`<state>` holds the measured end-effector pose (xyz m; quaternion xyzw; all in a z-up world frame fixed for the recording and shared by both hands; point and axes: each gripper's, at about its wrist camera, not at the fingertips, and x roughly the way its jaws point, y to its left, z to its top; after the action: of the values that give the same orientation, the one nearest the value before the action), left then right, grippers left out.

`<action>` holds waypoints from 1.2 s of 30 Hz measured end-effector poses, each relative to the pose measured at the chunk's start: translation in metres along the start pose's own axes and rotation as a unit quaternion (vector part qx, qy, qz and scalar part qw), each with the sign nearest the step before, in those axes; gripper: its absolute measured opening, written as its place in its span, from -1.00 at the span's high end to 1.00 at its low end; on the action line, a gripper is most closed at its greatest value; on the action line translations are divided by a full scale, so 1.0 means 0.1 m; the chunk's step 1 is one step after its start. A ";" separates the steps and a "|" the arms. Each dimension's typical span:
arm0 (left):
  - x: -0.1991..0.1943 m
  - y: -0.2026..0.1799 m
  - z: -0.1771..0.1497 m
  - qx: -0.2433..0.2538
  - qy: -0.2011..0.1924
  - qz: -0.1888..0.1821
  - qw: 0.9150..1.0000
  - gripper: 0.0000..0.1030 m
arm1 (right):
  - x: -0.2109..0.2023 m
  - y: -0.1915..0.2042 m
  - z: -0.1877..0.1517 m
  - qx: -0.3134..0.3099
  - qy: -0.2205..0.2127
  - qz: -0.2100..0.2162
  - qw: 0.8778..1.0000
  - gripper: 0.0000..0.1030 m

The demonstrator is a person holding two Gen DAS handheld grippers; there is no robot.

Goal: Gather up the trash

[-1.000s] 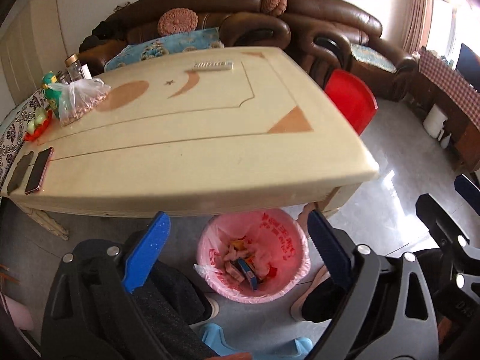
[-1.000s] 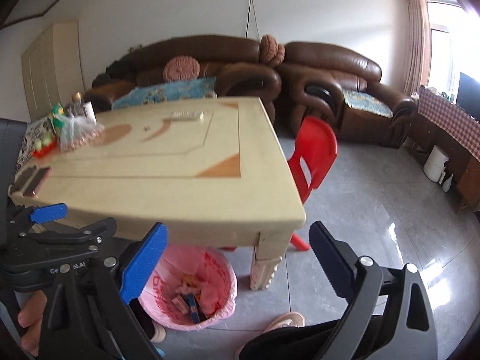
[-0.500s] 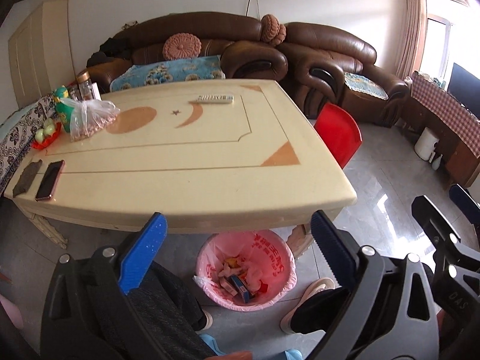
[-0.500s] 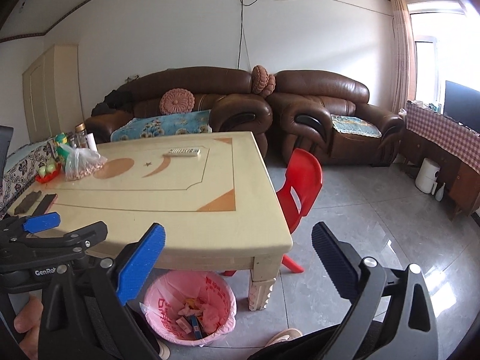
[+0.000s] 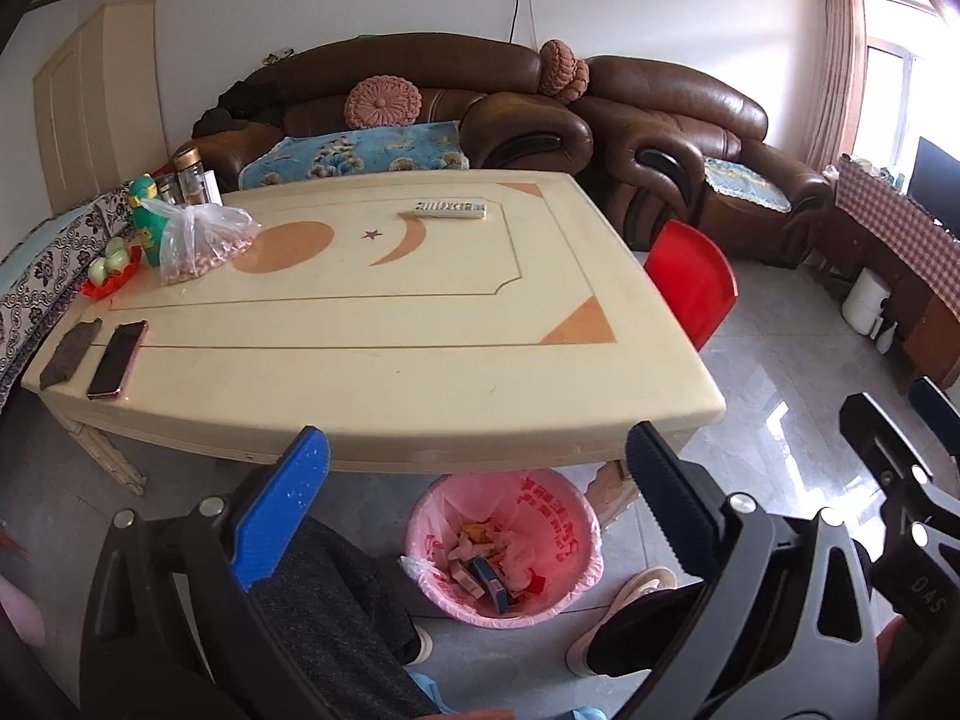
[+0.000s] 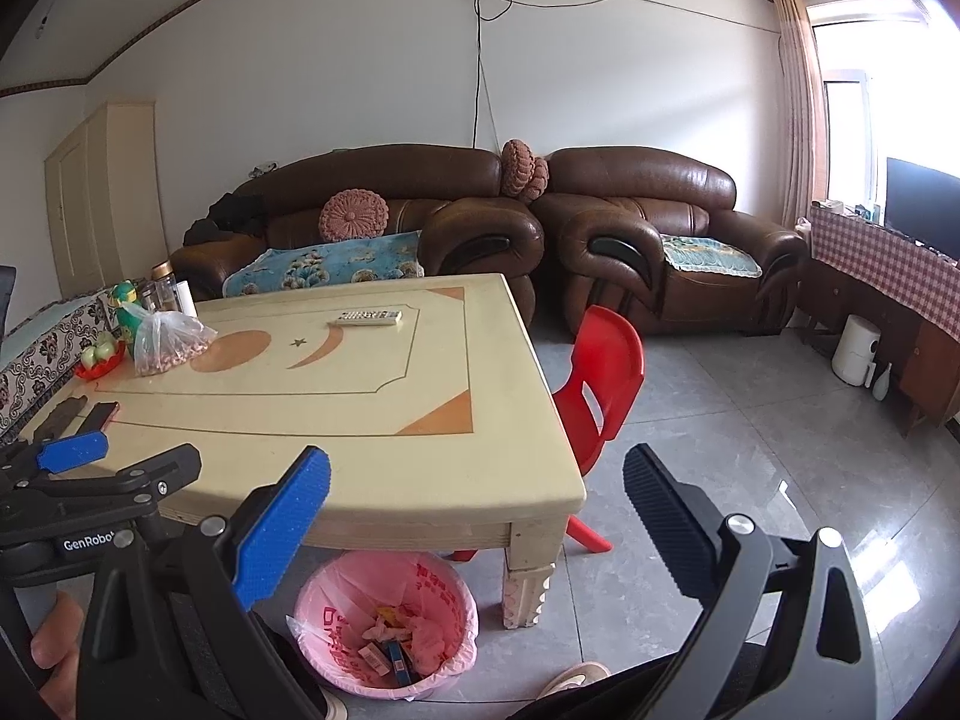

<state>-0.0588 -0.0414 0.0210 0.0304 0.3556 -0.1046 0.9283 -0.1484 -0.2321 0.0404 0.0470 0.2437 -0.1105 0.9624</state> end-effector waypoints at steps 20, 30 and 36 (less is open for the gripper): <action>-0.01 -0.03 -0.02 0.013 -0.015 -0.003 1.000 -0.88 | 0.01 -0.01 0.03 -0.003 -0.002 -0.001 1.000 -0.86; 0.00 -0.06 0.00 0.022 -0.004 -0.004 1.000 -0.88 | 0.02 -0.02 0.03 -0.002 -0.003 -0.001 1.000 -0.86; -0.01 -0.07 -0.01 0.023 -0.002 -0.020 1.000 -0.88 | 0.02 -0.02 0.03 -0.002 -0.005 -0.002 1.000 -0.86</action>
<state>-0.0618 -0.0478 0.0216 0.0448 0.3520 -0.1318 0.9256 -0.1457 -0.2346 0.0425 0.0444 0.2392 -0.1124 0.9634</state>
